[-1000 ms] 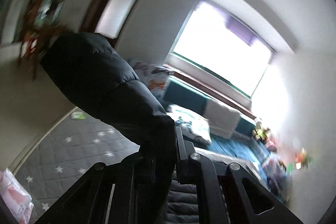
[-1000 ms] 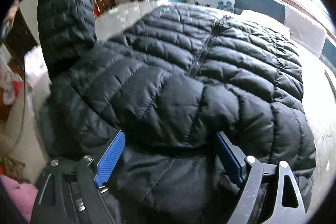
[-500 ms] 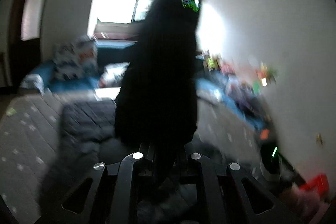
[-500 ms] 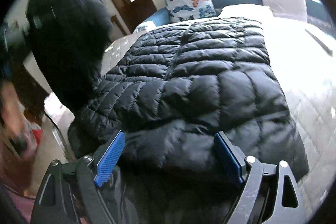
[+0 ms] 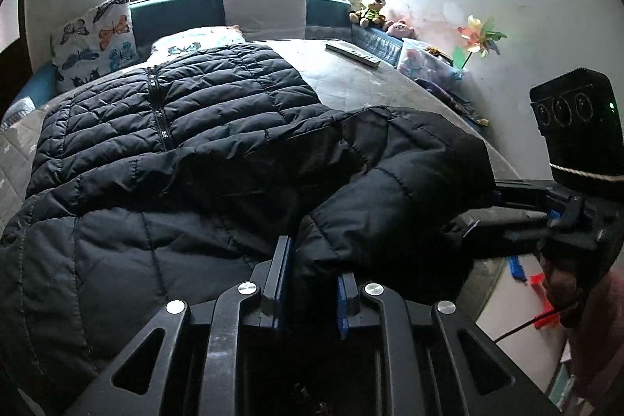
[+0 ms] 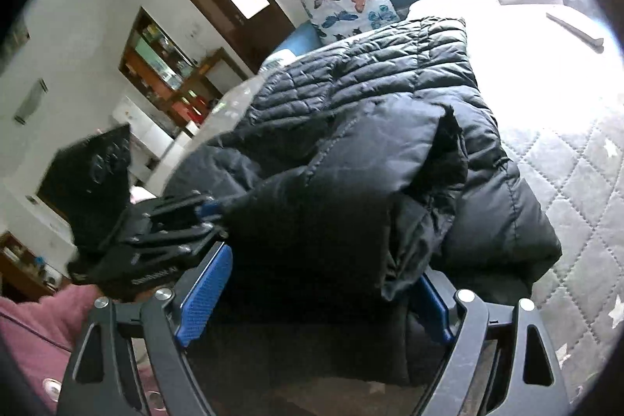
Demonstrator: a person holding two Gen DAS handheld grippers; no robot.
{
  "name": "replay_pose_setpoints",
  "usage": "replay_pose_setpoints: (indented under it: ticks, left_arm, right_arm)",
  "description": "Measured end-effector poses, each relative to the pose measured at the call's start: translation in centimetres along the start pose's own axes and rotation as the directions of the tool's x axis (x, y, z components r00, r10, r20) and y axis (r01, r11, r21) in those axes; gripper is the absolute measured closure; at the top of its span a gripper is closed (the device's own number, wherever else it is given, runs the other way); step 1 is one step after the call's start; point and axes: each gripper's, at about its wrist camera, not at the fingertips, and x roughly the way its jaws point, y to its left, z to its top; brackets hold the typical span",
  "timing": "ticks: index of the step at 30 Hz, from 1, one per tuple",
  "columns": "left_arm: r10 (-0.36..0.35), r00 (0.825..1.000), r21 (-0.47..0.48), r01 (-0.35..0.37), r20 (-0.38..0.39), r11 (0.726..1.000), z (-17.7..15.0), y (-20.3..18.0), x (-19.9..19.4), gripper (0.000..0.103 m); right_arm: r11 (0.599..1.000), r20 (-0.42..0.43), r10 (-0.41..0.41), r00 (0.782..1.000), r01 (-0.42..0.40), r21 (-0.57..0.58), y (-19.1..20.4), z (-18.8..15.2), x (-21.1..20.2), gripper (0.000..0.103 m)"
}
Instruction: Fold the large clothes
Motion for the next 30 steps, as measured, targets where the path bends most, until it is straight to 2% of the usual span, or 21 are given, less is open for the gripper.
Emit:
replay_pose_setpoints:
  ticks: [3, 5, 6, 7, 8, 9, 10, 11, 12, 13, 15, 17, 18, 21, 23, 25, 28, 30]
  left_arm:
    - [-0.022, 1.0, 0.009, 0.022, 0.005, 1.0, 1.2, 0.7, -2.2, 0.074]
    - [-0.033, 0.999, 0.024, 0.033, 0.002, 0.999, 1.4, 0.1, -3.4, 0.06]
    - [-0.035, 0.999, 0.035, 0.035, 0.004, 0.999, 1.4, -0.1, -3.7, 0.058]
    - [-0.041, 0.999, 0.052, 0.041, 0.006, 0.998, 1.4, -0.4, -4.1, 0.052]
    - [-0.047, 0.999, 0.065, 0.046, 0.009, 0.997, 1.2, -1.0, -4.9, 0.047]
    - [-0.057, 0.998, 0.076, 0.055, 0.013, 0.996, 1.1, -1.3, -5.5, 0.037]
    - [-0.071, 0.997, 0.087, 0.069, 0.019, 0.994, 1.2, -1.4, -6.0, 0.034]
    - [-0.08, 0.996, 0.097, 0.077, 0.027, 0.992, 1.1, -1.5, -6.8, 0.034]
    - [-0.086, 0.996, 0.104, 0.081, 0.037, 0.991, 1.2, -1.6, -7.6, 0.034]
    - [-0.088, 0.995, 0.108, 0.083, 0.049, 0.991, 1.4, -1.5, -8.4, 0.034]
    - [-0.098, 0.993, 0.095, 0.091, 0.071, 0.991, 1.9, -0.7, -10.2, 0.034]
    - [-0.104, 0.99, 0.065, 0.098, 0.1, 0.993, 2.5, 0.6, -12.4, 0.031]
    - [-0.097, 0.988, 0.052, 0.092, 0.116, 0.994, 2.8, 1.5, -13.3, 0.031]
    - [-0.035, 0.989, 0.011, 0.034, 0.147, 0.999, 3.2, 4.5, -15.3, 0.03]
    - [0.036, 0.99, -0.035, -0.032, 0.133, 0.999, 3.1, 7.4, -15.6, 0.03]
    - [0.099, 0.991, -0.092, -0.09, 0.095, 0.992, 2.4, 10.3, -15.3, 0.03]
    - [0.126, 0.99, -0.152, -0.116, 0.057, 0.982, 0.8, 13.3, -15.2, 0.031]
    - [0.119, 0.992, -0.167, -0.111, 0.038, 0.98, -0.7, 14.5, -14.8, 0.03]
  right_arm:
    - [0.997, 0.024, 0.069, 0.997, -0.07, 0.039, -0.7, 0.5, -1.1, 0.009]
    - [0.992, 0.035, 0.107, 0.994, -0.109, 0.059, -0.8, 0.9, -1.6, 0.009]
    - [0.991, 0.038, 0.115, 0.993, -0.117, 0.068, -0.9, 1.2, -1.7, 0.009]
    - [0.99, 0.049, 0.116, 0.992, -0.12, 0.08, -1.1, 1.5, -1.8, 0.01]
    - [0.989, 0.057, 0.112, 0.992, -0.116, 0.09, -1.2, 1.7, -1.9, 0.013]
    - [0.989, 0.057, 0.106, 0.993, -0.111, 0.099, -1.3, 2.0, -1.8, 0.019]
    - [0.989, 0.059, 0.098, 0.993, -0.104, 0.109, -1.4, 2.3, -1.8, 0.026]
    - [0.99, 0.063, 0.074, 0.995, -0.081, 0.117, -1.5, 2.5, -1.7, 0.049]
    - [0.991, 0.057, 0.053, 0.997, -0.059, 0.121, -1.6, 2.6, -1.6, 0.055]
    - [0.991, 0.048, 0.039, 0.998, -0.045, 0.127, -1.8, 2.9, -1.5, 0.056]
    - [0.99, 0.043, 0.012, 0.999, -0.018, 0.141, -2.2, 3.2, -1.5, 0.063]
    - [0.99, 0.029, -0.008, 1.0, 0.003, 0.142, -2.5, 3.5, -1.4, 0.063]
    - [0.99, 0.029, -0.02, 0.999, 0.015, 0.142, -2.6, 3.6, -1.6, 0.067]
    - [0.987, 0.037, -0.061, 0.997, 0.055, 0.148, -3.0, 3.6, -1.8, 0.07]
    - [0.983, 0.011, -0.115, 0.993, 0.112, 0.146, -3.6, 3.2, -1.2, 0.07]
    - [0.977, -0.023, -0.128, 0.992, 0.13, 0.171, -4.6, 2.5, -0.7, 0.07]
    - [0.97, -0.059, -0.151, 0.987, 0.16, 0.182, -5.1, 1.8, -0.7, 0.07]
    - [0.969, -0.067, -0.18, 0.981, 0.189, 0.16, -4.7, 1.8, -1.6, 0.069]
